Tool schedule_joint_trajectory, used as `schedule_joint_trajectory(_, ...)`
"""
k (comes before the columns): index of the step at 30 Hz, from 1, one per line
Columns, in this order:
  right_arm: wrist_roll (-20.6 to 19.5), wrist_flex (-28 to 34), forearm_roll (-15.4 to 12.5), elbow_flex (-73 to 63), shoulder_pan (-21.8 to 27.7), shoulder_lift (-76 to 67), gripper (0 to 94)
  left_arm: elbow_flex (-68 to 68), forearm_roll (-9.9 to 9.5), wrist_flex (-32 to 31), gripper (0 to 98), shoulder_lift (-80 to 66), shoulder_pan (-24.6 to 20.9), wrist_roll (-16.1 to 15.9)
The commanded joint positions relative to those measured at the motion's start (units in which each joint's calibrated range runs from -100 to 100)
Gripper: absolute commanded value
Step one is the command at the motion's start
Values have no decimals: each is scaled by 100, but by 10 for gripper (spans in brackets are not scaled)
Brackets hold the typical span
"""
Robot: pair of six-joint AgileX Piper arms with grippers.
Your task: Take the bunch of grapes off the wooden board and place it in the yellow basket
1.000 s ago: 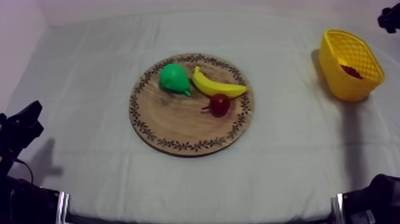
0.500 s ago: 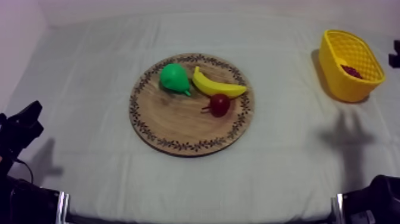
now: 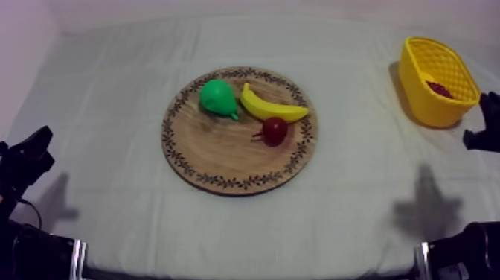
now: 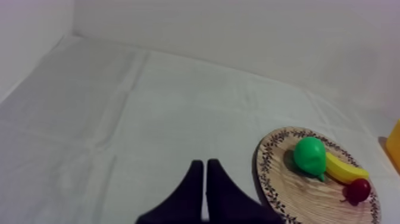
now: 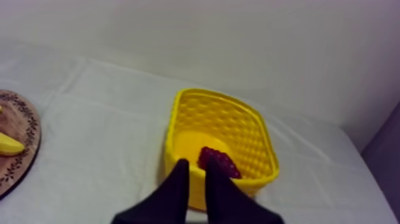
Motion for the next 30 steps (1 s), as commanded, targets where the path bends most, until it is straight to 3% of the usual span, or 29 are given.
schedule_joint_trajectory(1, -82, -198, -49, 496, -34, -364, 20, -4, -4, -3, 1, 0, -1, 0)
schedule_joint_trajectory(5, -301, -127, -93, 787, -22, -711, 9, -4, -4, -3, 1, 0, -1, 0)
schedule_joint_trajectory(15, -837, 703, 163, 884, -206, -902, 5, -4, -4, -3, 1, 0, -1, -1)
schedule_joint_trajectory(21, -661, 1292, 75, 890, -278, -906, 15, -4, -4, -3, 1, 0, -1, -3)
schedule_joint_trajectory(30, -279, 1513, 54, 890, -321, -907, 33, -4, -4, -3, 1, 0, -1, -3)
